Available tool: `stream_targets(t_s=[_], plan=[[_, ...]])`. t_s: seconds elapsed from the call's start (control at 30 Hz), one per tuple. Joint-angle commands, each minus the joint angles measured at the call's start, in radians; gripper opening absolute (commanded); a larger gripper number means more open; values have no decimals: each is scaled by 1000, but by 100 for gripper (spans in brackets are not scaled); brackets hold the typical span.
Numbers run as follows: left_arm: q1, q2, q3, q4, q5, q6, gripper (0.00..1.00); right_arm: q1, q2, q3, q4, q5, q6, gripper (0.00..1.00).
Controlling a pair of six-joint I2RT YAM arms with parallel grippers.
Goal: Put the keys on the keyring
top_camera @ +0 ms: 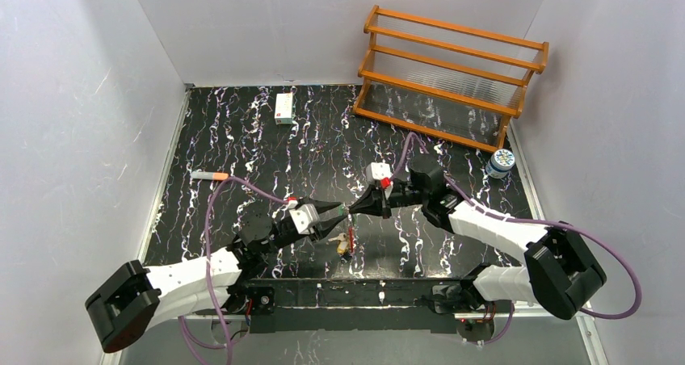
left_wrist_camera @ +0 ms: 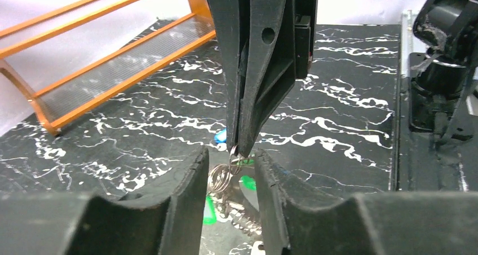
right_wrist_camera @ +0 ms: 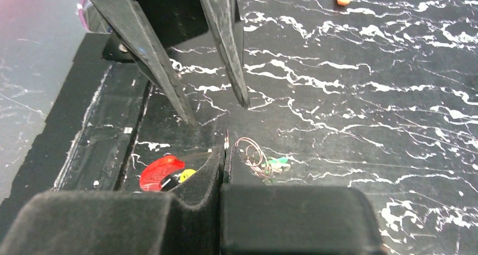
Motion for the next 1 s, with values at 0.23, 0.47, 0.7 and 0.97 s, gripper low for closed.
stream_targets(t_s=[0.23, 0.47, 0.7, 0.97], plan=[[-2, -99, 68, -325, -112, 180, 42, 30, -1, 251, -579, 179, -230, 1], [-3, -52, 128, -465, -70, 237, 39, 89, 73, 372, -746, 280, -268, 1], [-2, 11, 160, -435, 29, 222, 31, 134, 106, 401, -770, 309, -286, 1], [-2, 46, 168, -387, 73, 202, 28, 141, 96, 387, -749, 288, -291, 1]])
